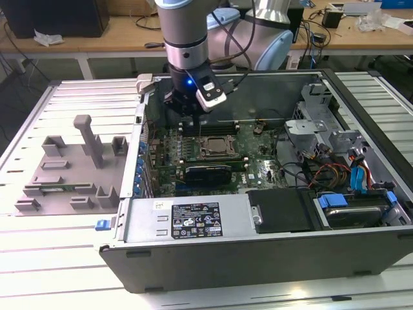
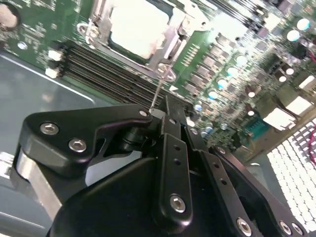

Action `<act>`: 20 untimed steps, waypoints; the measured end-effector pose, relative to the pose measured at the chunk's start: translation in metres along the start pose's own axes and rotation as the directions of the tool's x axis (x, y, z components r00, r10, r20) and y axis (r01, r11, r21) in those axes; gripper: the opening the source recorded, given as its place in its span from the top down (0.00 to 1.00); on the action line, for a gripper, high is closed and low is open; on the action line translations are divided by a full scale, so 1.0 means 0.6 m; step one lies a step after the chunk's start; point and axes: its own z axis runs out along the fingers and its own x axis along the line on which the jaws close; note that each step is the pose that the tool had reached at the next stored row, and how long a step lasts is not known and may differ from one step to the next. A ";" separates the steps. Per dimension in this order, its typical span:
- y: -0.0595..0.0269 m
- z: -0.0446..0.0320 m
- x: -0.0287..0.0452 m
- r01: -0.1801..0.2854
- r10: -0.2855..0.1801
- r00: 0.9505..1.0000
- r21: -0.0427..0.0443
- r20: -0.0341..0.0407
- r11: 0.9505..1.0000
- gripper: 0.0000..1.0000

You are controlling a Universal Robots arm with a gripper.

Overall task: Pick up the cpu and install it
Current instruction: 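Install the first cpu locking lever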

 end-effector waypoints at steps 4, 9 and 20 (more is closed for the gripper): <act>-0.001 0.002 -0.024 0.000 0.000 1.000 0.000 -0.001 1.000 0.89; -0.001 0.005 -0.028 0.000 0.000 1.000 0.003 0.002 1.000 0.89; -0.004 0.024 -0.048 0.001 -0.001 1.000 0.010 0.008 1.000 0.89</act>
